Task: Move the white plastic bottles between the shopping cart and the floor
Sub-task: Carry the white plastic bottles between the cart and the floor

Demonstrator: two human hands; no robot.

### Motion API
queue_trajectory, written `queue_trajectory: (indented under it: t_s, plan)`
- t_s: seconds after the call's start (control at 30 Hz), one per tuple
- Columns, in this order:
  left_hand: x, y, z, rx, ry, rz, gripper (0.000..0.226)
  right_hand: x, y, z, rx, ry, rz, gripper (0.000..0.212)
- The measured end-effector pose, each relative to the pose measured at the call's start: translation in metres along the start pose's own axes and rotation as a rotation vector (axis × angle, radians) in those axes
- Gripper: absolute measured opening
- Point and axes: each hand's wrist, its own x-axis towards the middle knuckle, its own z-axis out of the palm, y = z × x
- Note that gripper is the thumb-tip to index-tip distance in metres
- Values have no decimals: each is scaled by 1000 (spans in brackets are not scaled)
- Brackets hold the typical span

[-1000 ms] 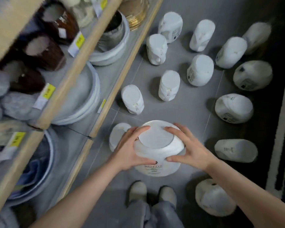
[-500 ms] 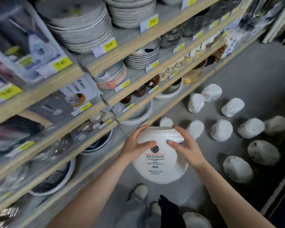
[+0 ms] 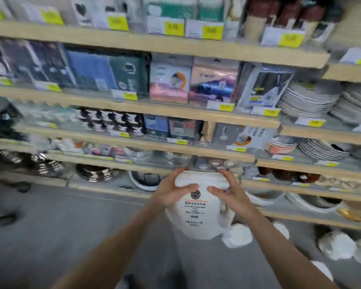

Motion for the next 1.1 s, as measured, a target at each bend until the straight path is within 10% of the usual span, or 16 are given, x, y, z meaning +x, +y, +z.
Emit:
queue_trajectory:
  t_s: [0.27,1.1]
  plan:
    - [-99,-92,-217,-120,299,-36,87,36,-95,232,-175,-375,-130,51]
    - [-282,-324,-729,-261,1130,-245,54,123,-335,900,-382,-1248,-429,74]
